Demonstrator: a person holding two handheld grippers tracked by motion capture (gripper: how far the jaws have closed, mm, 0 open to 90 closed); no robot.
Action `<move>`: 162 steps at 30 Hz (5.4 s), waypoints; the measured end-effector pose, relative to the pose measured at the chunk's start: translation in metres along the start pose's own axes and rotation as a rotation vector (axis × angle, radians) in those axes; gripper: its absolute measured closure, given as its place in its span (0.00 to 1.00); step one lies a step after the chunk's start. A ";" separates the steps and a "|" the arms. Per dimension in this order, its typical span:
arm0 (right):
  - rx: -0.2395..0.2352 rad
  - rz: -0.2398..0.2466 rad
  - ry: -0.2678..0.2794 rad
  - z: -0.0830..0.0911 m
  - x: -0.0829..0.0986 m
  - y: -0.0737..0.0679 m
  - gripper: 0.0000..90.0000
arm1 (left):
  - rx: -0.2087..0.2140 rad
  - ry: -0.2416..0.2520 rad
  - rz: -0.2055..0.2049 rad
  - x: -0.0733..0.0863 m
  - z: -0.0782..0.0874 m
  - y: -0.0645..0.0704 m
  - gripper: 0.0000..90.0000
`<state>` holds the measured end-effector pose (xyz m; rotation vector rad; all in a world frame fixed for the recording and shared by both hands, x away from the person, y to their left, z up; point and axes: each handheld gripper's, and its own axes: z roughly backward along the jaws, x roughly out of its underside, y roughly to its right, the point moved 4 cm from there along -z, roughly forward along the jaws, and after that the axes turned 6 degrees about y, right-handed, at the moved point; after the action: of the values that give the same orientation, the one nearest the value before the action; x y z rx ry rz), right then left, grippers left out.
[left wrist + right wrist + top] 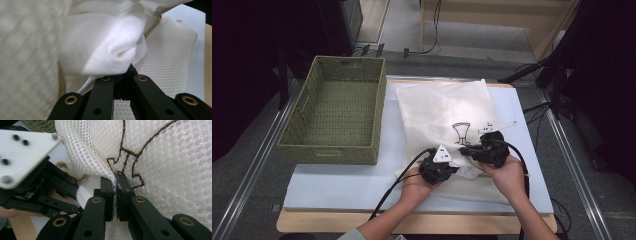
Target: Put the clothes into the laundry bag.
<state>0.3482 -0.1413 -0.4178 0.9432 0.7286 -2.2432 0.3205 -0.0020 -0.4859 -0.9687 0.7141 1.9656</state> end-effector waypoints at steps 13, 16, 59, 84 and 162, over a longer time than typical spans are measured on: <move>-0.009 -0.010 -0.020 -0.007 0.002 0.001 0.97 | -0.047 -0.027 -0.013 -0.019 -0.014 -0.012 1.00; -0.007 -0.017 -0.026 -0.006 0.003 0.001 0.97 | -0.060 -0.023 -0.016 -0.023 -0.019 -0.015 1.00; -0.006 -0.026 -0.014 -0.006 0.005 0.013 0.97 | -0.026 -0.048 0.083 -0.027 0.012 -0.038 0.98; -0.032 -0.047 -0.009 0.006 0.005 0.006 0.97 | -0.046 -0.070 0.005 -0.042 -0.008 -0.041 1.00; -0.095 0.008 -0.070 0.005 0.022 -0.013 0.96 | 0.174 -0.060 0.084 -0.002 0.088 -0.023 1.00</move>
<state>0.3245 -0.1426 -0.4283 0.8169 0.7911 -2.2020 0.3088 0.0750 -0.4391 -0.7838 0.8884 1.9596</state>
